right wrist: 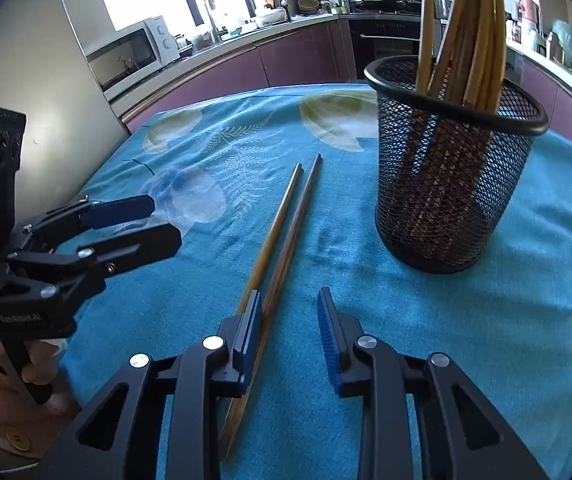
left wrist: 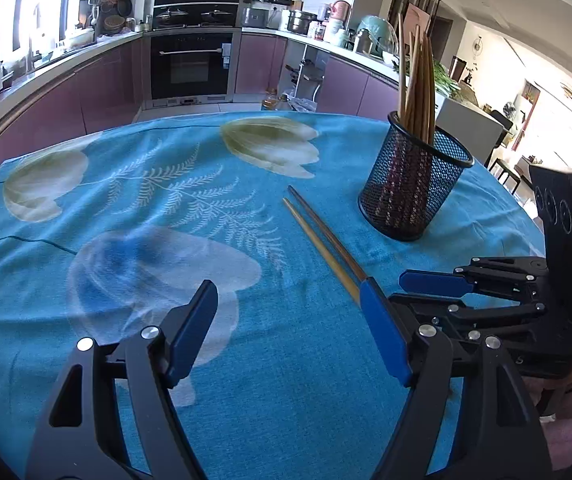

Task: Organize utensils
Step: 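Move both open grippers back over the last two chopsticks on the tablecloth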

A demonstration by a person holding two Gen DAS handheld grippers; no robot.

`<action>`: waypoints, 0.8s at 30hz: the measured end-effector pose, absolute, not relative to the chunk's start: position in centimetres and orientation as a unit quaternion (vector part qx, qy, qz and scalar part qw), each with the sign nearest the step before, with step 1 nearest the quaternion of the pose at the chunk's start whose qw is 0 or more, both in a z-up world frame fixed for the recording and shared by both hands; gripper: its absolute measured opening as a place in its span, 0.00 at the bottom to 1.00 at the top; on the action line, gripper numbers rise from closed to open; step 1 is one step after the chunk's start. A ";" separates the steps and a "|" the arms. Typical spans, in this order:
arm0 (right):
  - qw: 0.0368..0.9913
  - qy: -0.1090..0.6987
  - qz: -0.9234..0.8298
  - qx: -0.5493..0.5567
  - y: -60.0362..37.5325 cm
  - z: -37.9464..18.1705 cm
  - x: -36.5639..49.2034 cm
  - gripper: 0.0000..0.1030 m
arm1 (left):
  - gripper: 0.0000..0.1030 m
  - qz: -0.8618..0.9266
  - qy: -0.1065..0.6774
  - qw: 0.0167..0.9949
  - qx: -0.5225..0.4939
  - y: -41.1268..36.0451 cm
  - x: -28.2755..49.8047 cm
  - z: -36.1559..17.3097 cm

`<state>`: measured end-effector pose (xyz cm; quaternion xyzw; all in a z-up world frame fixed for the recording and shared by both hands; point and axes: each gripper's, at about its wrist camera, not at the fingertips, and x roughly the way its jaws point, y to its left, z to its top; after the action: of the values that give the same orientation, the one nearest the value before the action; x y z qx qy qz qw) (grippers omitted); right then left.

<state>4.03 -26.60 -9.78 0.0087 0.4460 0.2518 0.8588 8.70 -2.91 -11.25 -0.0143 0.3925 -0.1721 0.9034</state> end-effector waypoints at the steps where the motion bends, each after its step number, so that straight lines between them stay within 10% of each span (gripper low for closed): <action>1: 0.860 0.446 0.249 0.008 -26.8 -9.8 4.0 0.25 | 0.69 -0.176 0.396 0.901 -0.012 -3.2 8.8 -11.4; 24: 0.859 0.446 0.251 0.035 -28.8 -9.8 4.7 0.24 | 0.43 -0.207 0.443 0.871 0.054 -7.9 10.6 -14.0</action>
<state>4.68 -28.75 -9.83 0.0350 0.4455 0.2507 0.8587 10.65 -7.93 -13.96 0.0540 0.4428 -0.2075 0.8706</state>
